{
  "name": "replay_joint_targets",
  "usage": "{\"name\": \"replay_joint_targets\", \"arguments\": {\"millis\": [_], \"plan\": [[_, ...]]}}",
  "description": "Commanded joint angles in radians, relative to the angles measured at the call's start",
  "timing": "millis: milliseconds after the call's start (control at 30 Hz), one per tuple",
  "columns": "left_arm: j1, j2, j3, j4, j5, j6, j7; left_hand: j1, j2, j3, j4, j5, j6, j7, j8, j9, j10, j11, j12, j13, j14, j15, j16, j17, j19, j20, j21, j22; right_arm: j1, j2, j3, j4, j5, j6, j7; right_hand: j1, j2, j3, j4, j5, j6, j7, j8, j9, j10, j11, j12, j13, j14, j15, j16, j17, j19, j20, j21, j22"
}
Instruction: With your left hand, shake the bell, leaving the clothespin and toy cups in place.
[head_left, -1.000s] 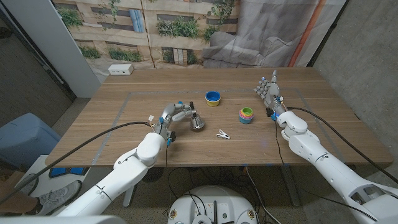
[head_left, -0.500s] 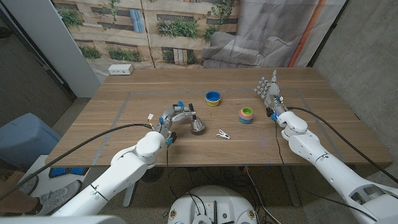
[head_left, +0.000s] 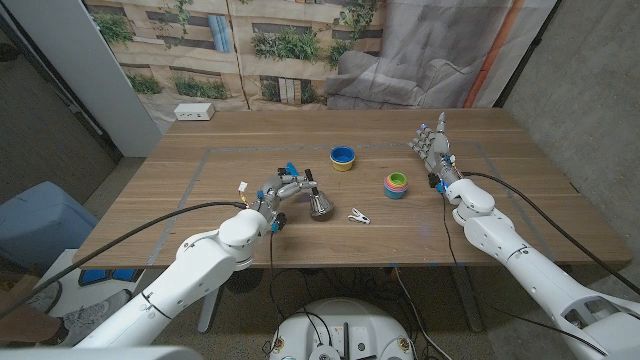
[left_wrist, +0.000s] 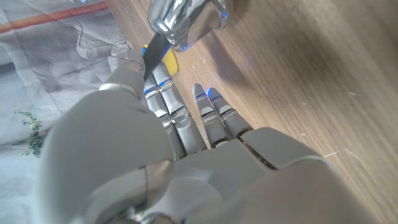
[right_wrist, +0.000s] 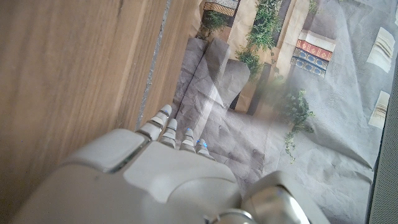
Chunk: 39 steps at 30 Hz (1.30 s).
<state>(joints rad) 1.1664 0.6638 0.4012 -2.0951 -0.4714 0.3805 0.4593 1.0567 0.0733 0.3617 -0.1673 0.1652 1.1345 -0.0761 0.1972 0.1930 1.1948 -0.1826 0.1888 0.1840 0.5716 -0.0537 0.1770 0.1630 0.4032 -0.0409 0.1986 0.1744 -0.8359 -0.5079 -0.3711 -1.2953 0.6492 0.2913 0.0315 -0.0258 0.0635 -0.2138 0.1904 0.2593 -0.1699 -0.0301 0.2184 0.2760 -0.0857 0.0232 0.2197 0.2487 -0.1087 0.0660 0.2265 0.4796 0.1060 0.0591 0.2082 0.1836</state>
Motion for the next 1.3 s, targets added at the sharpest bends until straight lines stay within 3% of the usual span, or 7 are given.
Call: {"name": "replay_joint_targets", "arguments": {"millis": [33,267,700,900,1033,1300], "plan": [[-0.028,0.041,0.068,0.078,0.187,-0.249,-0.022,0.003,0.011,-0.004,0.001,0.005,0.009,0.01,0.002,0.006,0.042,-0.041,0.006,0.004,-0.005,-0.144,0.0,0.002,-0.007,-0.016,-0.002,0.002,0.001,0.001,-0.001,0.0,-0.001,0.0,-0.001,0.003,0.098,-0.006,-0.001,0.005,-0.009,-0.003,0.006,0.004,-0.004,0.001,0.005,0.002,-0.007,0.002,0.007,0.005,0.008,-0.002,0.007,0.003],[-0.049,0.046,0.103,0.186,0.375,-0.457,-0.024,0.004,0.012,-0.006,0.0,0.005,0.008,0.011,0.002,0.006,0.041,-0.041,0.005,0.004,-0.006,-0.144,0.0,0.002,-0.007,-0.015,-0.001,0.002,0.001,0.001,-0.001,0.002,0.0,0.001,0.001,0.003,0.097,-0.006,-0.001,0.005,-0.009,-0.003,0.006,0.004,-0.004,0.001,0.005,0.002,-0.007,0.002,0.007,0.005,0.008,-0.003,0.007,0.003],[-0.135,-0.004,0.126,0.495,0.631,-0.804,0.017,0.006,0.017,-0.008,0.001,0.006,0.005,0.006,0.002,0.006,0.037,-0.041,0.004,0.004,-0.004,-0.147,0.002,0.003,-0.006,-0.014,0.0,0.002,0.002,0.001,-0.001,0.002,0.0,0.001,0.001,0.003,0.097,-0.006,-0.001,0.005,-0.008,-0.002,0.006,0.004,-0.005,0.002,0.005,0.002,-0.007,0.002,0.008,0.005,0.009,-0.004,0.007,0.003],[-0.193,-0.039,0.135,0.633,0.769,-0.948,0.098,0.008,0.018,-0.008,0.0,0.006,0.004,0.007,0.001,0.006,0.035,-0.041,0.004,0.004,-0.003,-0.149,0.002,0.003,-0.006,-0.014,0.0,0.002,0.001,0.001,0.0,0.002,0.0,0.001,0.001,0.003,0.098,-0.006,-0.001,0.005,-0.009,-0.001,0.006,0.004,-0.004,0.002,0.005,0.002,-0.006,0.001,0.008,0.005,0.009,-0.004,0.007,0.003],[-0.255,-0.053,0.153,0.739,0.919,-1.078,0.203,0.01,0.02,-0.008,0.0,0.006,0.003,0.007,0.001,0.006,0.034,-0.041,0.003,0.004,-0.002,-0.152,0.003,0.003,-0.007,-0.015,0.0,0.001,0.001,0.001,0.0,0.001,0.0,0.0,0.0,0.003,0.098,-0.006,-0.001,0.005,-0.009,-0.001,0.006,0.004,-0.004,0.002,0.005,0.002,-0.006,0.002,0.008,0.005,0.008,-0.003,0.007,0.003],[-0.285,-0.054,0.168,0.778,1.028,-1.13,0.276,0.011,0.017,-0.011,-0.001,0.006,0.003,0.001,0.002,0.006,0.029,-0.041,0.002,0.004,-0.005,-0.154,0.001,0.003,-0.009,-0.015,-0.001,0.001,0.001,0.001,-0.001,0.0,-0.001,0.0,0.0,0.003,0.097,-0.006,-0.001,0.005,-0.009,-0.002,0.006,0.004,-0.005,0.001,0.005,0.002,-0.006,0.001,0.008,0.005,0.009,-0.004,0.007,0.003]]}}
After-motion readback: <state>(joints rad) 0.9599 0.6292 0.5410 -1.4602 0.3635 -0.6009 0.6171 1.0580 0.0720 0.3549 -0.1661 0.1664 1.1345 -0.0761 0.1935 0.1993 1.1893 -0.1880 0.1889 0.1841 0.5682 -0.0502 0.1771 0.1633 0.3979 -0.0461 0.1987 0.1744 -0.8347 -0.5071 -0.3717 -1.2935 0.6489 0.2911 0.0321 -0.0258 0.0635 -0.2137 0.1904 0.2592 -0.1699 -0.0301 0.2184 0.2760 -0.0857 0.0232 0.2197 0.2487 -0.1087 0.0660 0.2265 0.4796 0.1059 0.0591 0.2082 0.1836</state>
